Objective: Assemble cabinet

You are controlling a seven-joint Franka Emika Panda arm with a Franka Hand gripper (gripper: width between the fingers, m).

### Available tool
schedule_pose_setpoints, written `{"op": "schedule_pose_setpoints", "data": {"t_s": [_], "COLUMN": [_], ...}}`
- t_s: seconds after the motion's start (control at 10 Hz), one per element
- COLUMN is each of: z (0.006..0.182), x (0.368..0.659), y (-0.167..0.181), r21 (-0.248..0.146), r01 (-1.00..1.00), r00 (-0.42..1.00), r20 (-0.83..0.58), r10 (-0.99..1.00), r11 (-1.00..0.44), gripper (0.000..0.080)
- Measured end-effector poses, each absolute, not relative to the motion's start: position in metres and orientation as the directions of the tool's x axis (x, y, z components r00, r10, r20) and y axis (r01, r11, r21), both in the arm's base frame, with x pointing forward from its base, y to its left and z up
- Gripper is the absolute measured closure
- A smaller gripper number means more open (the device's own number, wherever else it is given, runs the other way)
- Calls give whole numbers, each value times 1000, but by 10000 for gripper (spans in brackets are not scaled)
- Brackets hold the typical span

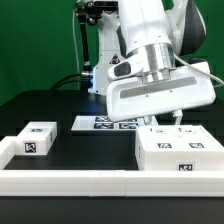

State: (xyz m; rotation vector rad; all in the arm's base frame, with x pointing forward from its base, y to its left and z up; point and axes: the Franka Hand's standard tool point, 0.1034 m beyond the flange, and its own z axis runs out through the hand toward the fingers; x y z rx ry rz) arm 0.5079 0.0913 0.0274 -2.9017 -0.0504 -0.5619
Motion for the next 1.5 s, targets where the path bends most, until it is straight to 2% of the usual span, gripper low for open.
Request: {"op": "schedule_pose_setpoints", "data": {"t_s": [0.3, 0.6, 0.7, 1.0, 1.1, 1.3, 1.5], "z": [41, 67, 64, 63, 73, 105, 123], "x": [508, 513, 511, 510, 509, 515, 525], "y": [87, 83, 81, 82, 79, 78, 78], "r21": [-165, -159, -171, -169, -167, -158, -161], "r01": [77, 77, 41, 50, 50, 63, 61], "r00": [941, 966, 970, 971, 980, 988, 991], "r20": [337, 256, 245, 238, 197, 153, 126], "r10": [17, 34, -2, 8, 16, 39, 41], "r11": [-983, -984, -984, -984, -985, -985, -985], "gripper": [590, 590, 590, 590, 590, 590, 590]}}
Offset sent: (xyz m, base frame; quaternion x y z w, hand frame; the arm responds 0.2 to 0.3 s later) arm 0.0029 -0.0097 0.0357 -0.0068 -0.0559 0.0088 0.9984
